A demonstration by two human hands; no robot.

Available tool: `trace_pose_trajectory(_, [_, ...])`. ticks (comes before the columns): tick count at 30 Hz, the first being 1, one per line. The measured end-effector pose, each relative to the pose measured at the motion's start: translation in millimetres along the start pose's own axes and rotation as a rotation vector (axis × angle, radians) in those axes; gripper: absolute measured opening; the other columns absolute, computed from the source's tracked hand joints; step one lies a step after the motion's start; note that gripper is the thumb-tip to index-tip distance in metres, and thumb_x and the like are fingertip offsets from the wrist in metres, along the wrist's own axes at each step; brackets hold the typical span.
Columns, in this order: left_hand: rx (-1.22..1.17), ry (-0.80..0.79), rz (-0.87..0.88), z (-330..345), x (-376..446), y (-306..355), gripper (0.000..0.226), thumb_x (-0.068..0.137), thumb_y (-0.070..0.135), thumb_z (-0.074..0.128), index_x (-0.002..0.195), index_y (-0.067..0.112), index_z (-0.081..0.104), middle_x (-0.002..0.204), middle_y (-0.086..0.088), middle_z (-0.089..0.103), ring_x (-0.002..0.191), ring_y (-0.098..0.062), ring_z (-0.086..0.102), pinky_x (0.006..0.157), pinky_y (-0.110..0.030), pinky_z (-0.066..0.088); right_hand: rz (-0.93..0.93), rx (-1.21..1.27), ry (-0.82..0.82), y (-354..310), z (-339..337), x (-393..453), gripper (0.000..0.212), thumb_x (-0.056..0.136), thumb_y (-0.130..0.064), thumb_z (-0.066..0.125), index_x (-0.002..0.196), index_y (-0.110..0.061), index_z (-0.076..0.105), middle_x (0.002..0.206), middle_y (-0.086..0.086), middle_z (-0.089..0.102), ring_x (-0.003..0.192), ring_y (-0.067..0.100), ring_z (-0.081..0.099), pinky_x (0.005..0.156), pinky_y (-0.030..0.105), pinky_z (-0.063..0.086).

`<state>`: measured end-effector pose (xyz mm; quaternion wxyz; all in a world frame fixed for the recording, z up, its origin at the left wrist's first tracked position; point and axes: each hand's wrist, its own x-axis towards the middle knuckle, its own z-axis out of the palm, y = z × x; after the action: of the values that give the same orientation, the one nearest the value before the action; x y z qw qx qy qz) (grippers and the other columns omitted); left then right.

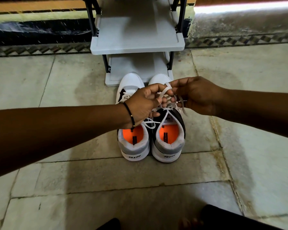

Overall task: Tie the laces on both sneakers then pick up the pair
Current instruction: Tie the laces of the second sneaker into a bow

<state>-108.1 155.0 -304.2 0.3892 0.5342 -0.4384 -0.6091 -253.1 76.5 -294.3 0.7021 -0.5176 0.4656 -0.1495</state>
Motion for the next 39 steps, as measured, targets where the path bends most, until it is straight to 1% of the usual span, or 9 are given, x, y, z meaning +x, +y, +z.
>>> trace_pose_trajectory(4, [0.067, 0.021, 0.062, 0, 1, 1, 0.039, 0.093, 0.001, 0.041, 0.088, 0.032, 0.063, 0.076, 0.009, 0.059, 0.075, -0.007, 0.051, 0.063, -0.021, 0.041, -0.032, 0.024, 0.002, -1, 3, -1, 0.035, 0.087, 0.011, 0.039, 0.096, -0.009, 0.067, 0.073, 0.007, 0.064, 0.057, 0.015, 0.056, 0.051, 0.023, 0.045])
trace_pose_trajectory(8, [0.088, 0.041, 0.12, -1, 3, 2, 0.027, 0.088, -0.005, 0.049, 0.099, 0.015, 0.064, 0.076, 0.005, 0.067, 0.065, -0.001, 0.059, 0.056, -0.014, 0.044, -0.053, 0.007, 0.001, -3, 2, -2, 0.034, 0.083, 0.014, 0.042, 0.088, -0.009, 0.066, 0.072, 0.012, 0.063, 0.058, 0.02, 0.06, 0.05, 0.024, 0.051])
trace_pose_trajectory(13, [0.06, 0.036, 0.107, -6, 6, 4, 0.028, 0.08, -0.007, 0.06, 0.082, 0.015, 0.043, 0.052, 0.005, 0.07, 0.053, -0.003, 0.066, 0.05, -0.012, 0.048, -0.036, 0.044, 0.063, -3, -4, -2, 0.022, 0.082, 0.015, 0.047, 0.08, -0.005, 0.057, 0.075, 0.016, 0.063, 0.049, 0.019, 0.066, 0.047, 0.022, 0.054])
trace_pose_trajectory(18, [0.095, 0.069, 0.009, -6, 11, 7, 0.032, 0.079, 0.002, 0.065, 0.105, 0.009, 0.047, 0.065, 0.0, 0.069, 0.049, -0.002, 0.064, 0.047, -0.012, 0.047, -0.25, -0.279, 0.019, -2, -6, -6, 0.024, 0.079, 0.018, 0.052, 0.082, -0.001, 0.066, 0.08, 0.02, 0.069, 0.06, 0.022, 0.071, 0.062, 0.034, 0.061])
trace_pose_trajectory(22, [0.123, 0.099, -0.007, -5, 13, 2, 0.007, 0.08, 0.008, 0.065, 0.079, 0.012, 0.06, 0.049, 0.008, 0.068, 0.048, 0.0, 0.063, 0.047, -0.011, 0.046, -0.49, -0.877, -0.012, -5, -6, -7, 0.025, 0.076, 0.005, 0.065, 0.094, -0.011, 0.07, 0.085, 0.013, 0.074, 0.07, 0.02, 0.071, 0.071, 0.037, 0.06])
trace_pose_trajectory(25, [0.088, 0.154, -0.051, -7, 15, 0, 0.009, 0.081, 0.009, 0.065, 0.074, 0.011, 0.06, 0.048, 0.007, 0.068, 0.046, 0.0, 0.062, 0.043, -0.01, 0.045, -0.535, -1.037, -0.054, -7, -4, -13, 0.031, 0.076, -0.009, 0.071, 0.106, -0.018, 0.067, 0.087, 0.005, 0.073, 0.072, 0.015, 0.068, 0.071, 0.031, 0.056])
trace_pose_trajectory(28, [0.046, 0.174, -0.101, -3, 19, 1, 0.007, 0.081, 0.012, 0.065, 0.083, 0.01, 0.059, 0.06, 0.001, 0.066, 0.047, -0.002, 0.062, 0.047, -0.014, 0.046, -0.547, -0.903, 0.033, -5, -5, -10, 0.023, 0.077, -0.009, 0.07, 0.098, -0.02, 0.071, 0.082, 0.005, 0.074, 0.072, 0.011, 0.068, 0.072, 0.026, 0.056])
trace_pose_trajectory(34, [0.012, 0.18, -0.096, -3, 23, 6, 0.013, 0.085, 0.016, 0.062, 0.077, 0.017, 0.052, 0.06, 0.001, 0.07, 0.058, -0.009, 0.066, 0.067, -0.027, 0.055, -0.386, -0.526, 0.081, -6, -9, -3, 0.012, 0.079, -0.001, 0.066, 0.09, -0.001, 0.071, 0.08, 0.024, 0.071, 0.072, 0.034, 0.071, 0.072, 0.041, 0.06])
trace_pose_trajectory(39, [0.05, 0.096, -0.045, -7, 17, 13, 0.014, 0.087, 0.012, 0.058, 0.077, 0.016, 0.05, 0.054, 0.003, 0.071, 0.053, -0.008, 0.069, 0.05, -0.02, 0.055, -0.306, -0.361, 0.001, -5, -12, -2, 0.011, 0.08, 0.006, 0.062, 0.086, 0.001, 0.069, 0.067, 0.009, 0.072, 0.061, 0.019, 0.071, 0.061, 0.028, 0.06])
